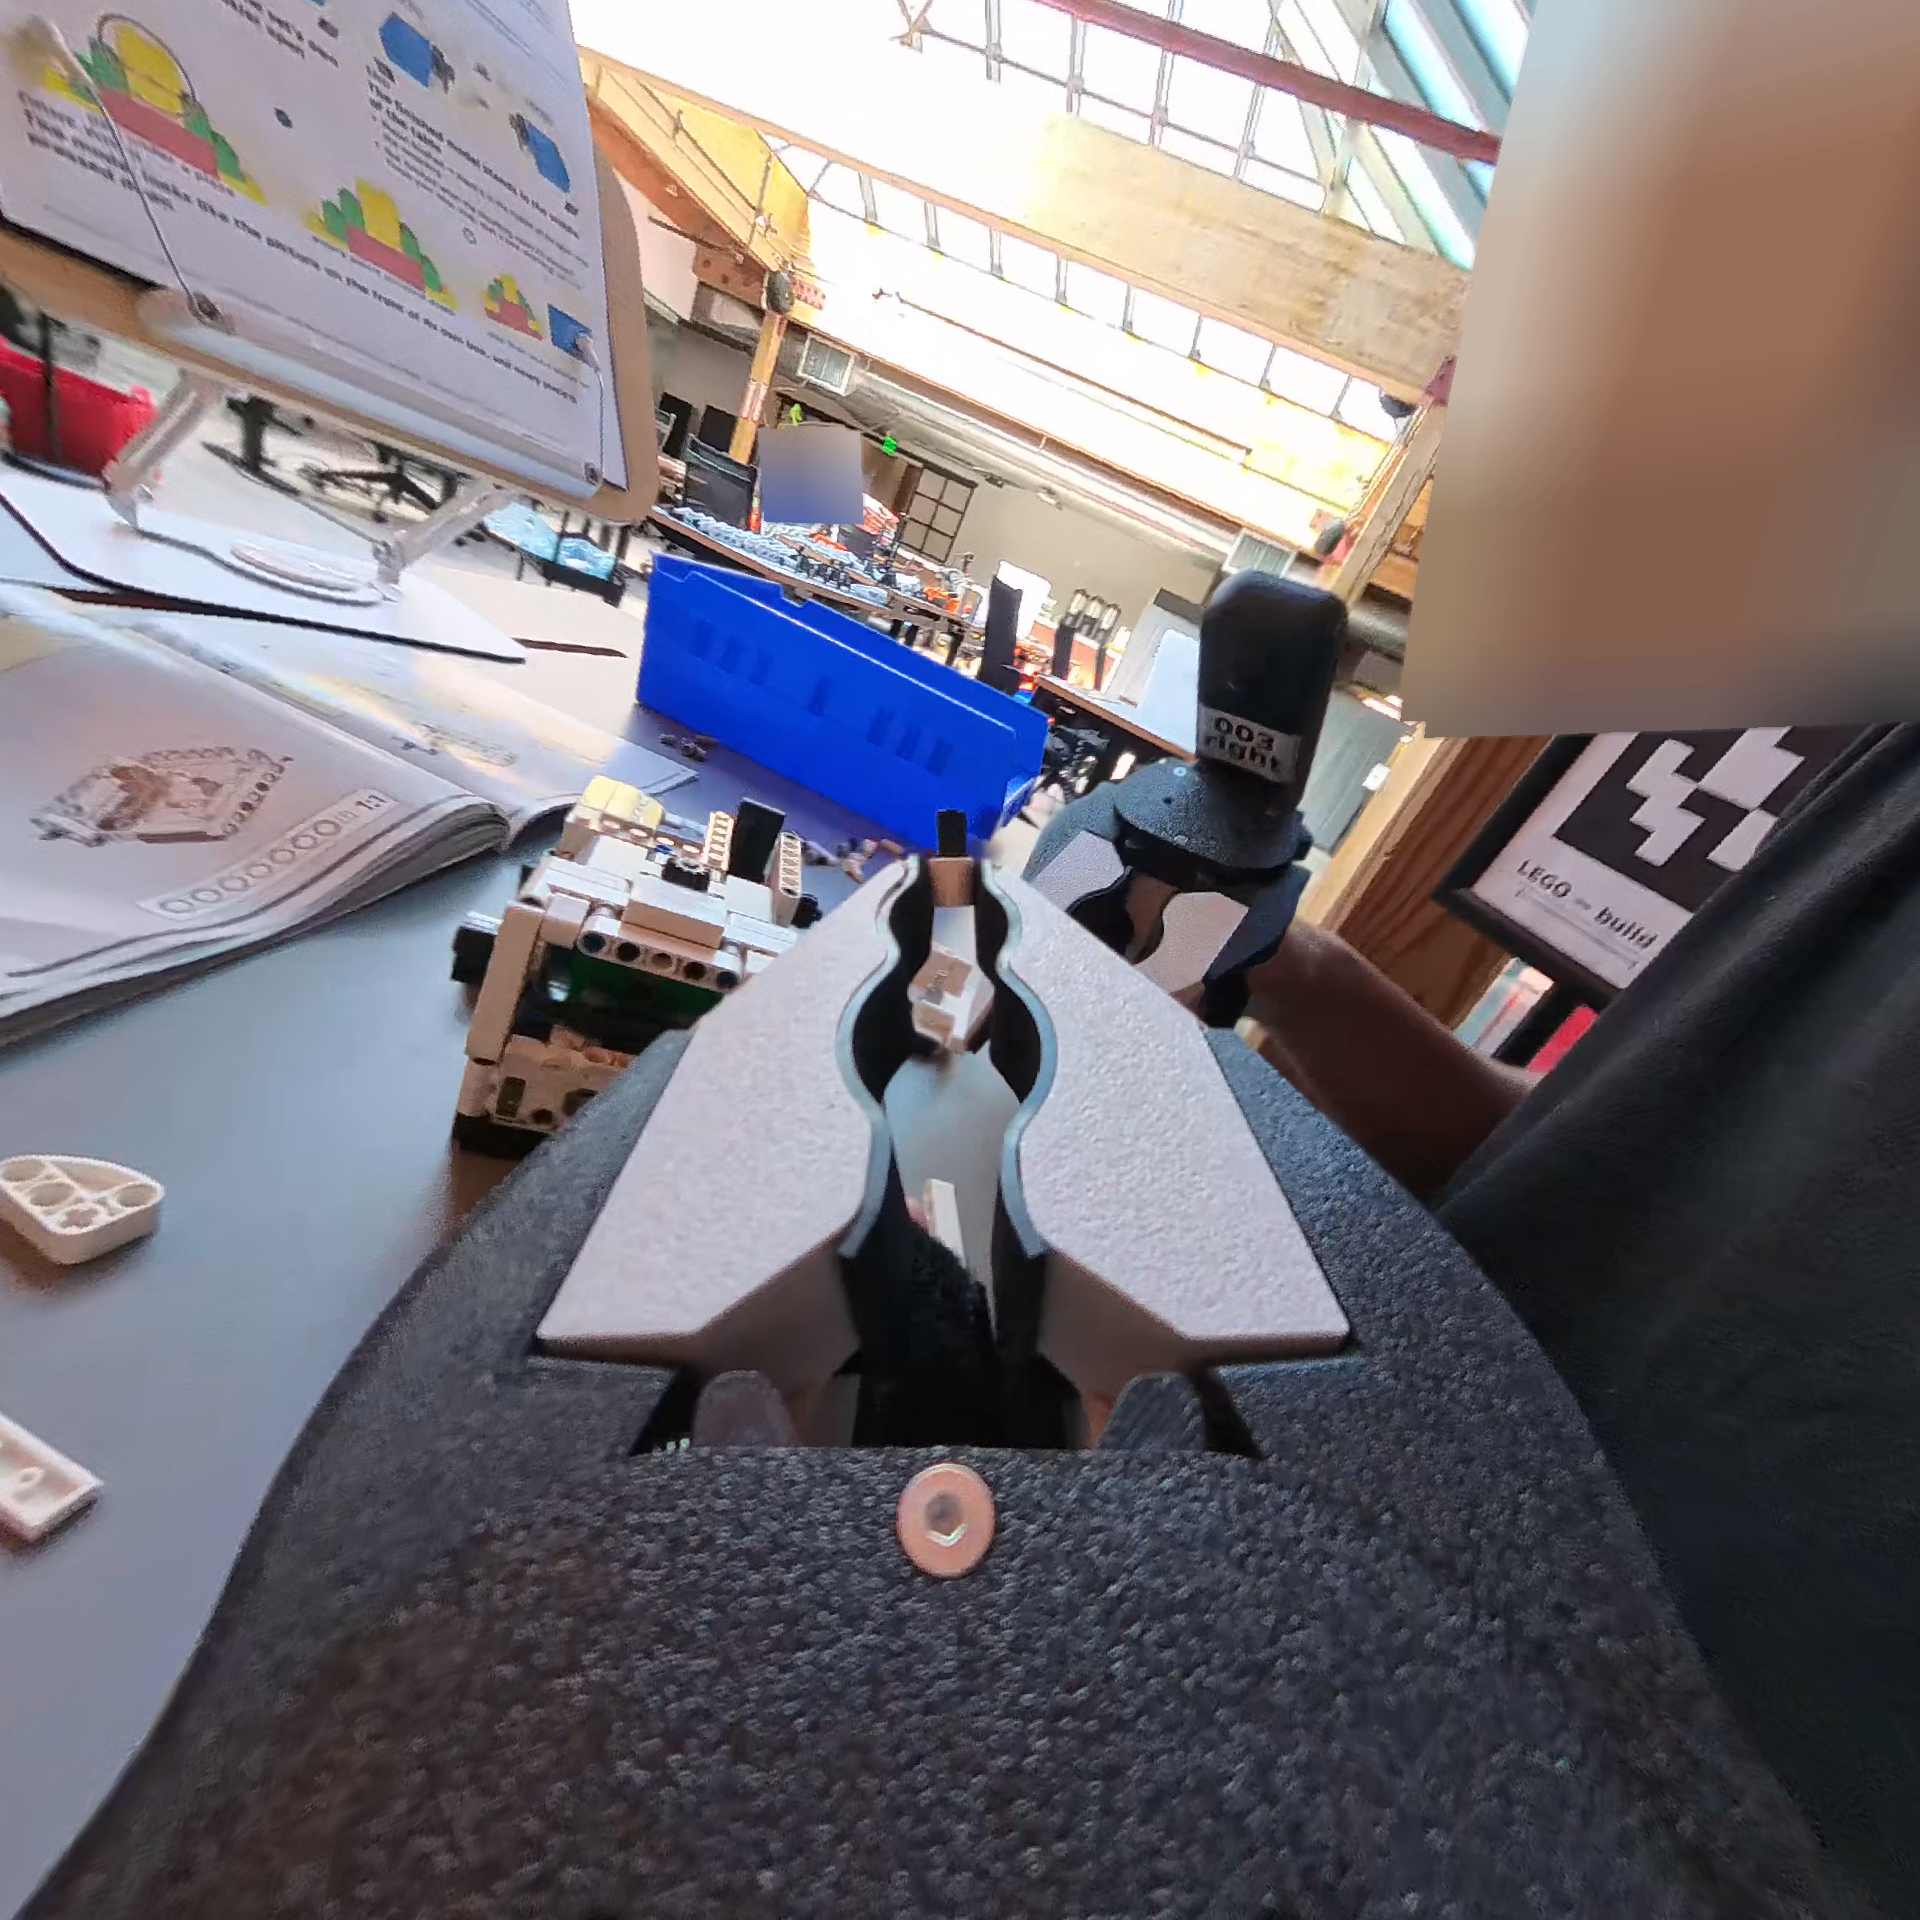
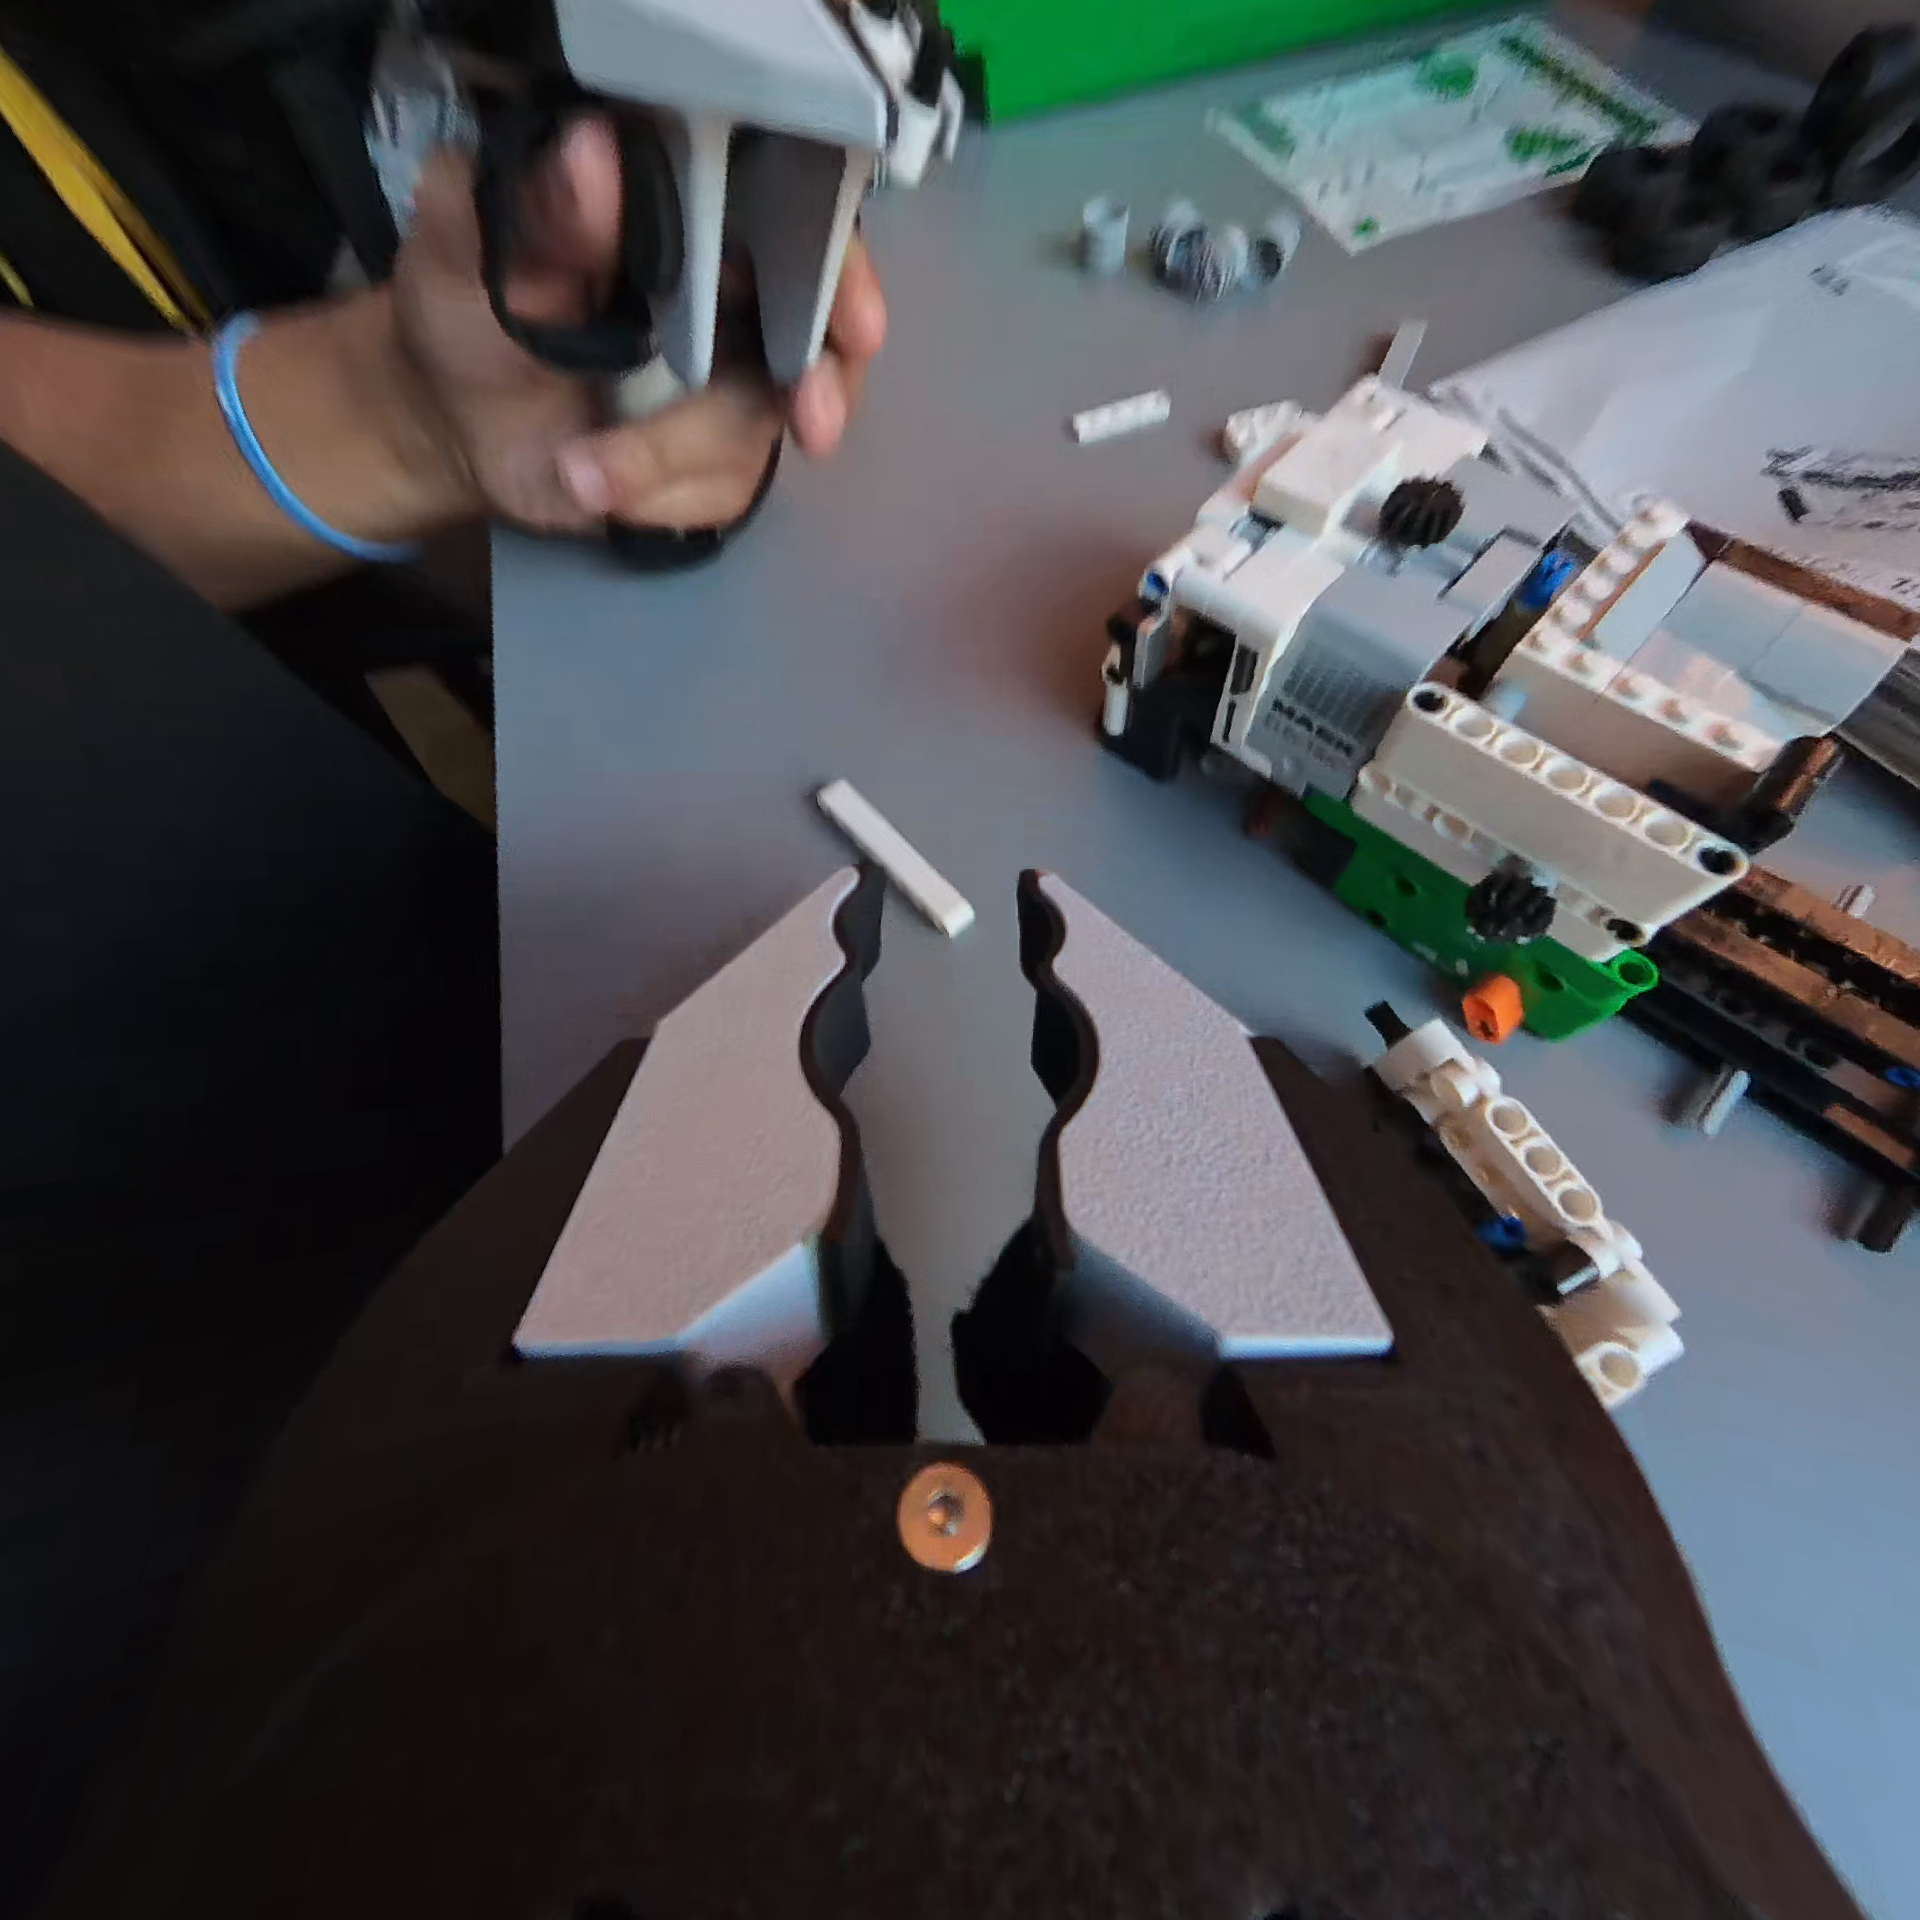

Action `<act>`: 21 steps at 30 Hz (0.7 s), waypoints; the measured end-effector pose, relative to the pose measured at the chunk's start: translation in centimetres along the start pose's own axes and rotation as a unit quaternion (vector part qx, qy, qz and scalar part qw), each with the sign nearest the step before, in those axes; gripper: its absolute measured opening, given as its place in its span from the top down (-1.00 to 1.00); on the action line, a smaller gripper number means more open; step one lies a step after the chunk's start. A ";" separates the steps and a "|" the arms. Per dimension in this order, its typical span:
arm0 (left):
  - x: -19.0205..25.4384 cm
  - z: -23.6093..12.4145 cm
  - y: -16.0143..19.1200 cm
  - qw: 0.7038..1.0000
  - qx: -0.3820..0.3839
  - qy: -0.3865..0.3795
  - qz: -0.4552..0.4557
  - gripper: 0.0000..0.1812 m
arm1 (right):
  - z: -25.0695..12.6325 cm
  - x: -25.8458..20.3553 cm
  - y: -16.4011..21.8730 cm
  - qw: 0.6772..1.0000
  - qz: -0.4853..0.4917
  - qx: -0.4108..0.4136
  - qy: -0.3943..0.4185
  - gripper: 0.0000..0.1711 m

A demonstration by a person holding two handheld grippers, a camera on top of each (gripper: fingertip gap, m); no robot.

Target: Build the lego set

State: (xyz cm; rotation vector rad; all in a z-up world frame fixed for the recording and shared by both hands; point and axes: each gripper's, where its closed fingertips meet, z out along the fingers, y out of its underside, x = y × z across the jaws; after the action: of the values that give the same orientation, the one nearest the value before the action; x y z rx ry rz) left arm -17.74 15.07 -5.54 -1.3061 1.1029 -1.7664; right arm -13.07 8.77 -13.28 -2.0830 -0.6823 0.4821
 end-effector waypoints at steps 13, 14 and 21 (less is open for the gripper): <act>0.3 -0.1 0.1 0.998 -0.009 -0.021 0.064 0.94 | 4.7 -2.3 1.1 0.973 -0.172 -0.111 -0.110 0.79; 0.3 -0.1 0.2 0.998 -0.012 -0.021 0.065 0.93 | 5.0 -2.2 1.3 0.971 -0.176 -0.118 -0.113 0.80; 0.6 0.0 0.4 0.997 -0.015 -0.020 0.077 0.93 | 5.0 -2.0 2.1 0.964 -0.200 -0.146 -0.094 0.92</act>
State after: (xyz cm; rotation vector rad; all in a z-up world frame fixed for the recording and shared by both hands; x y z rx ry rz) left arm -17.88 14.40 -5.64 -1.2348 1.1801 -1.6092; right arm -16.86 9.60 -17.63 -2.1051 -1.3226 0.3643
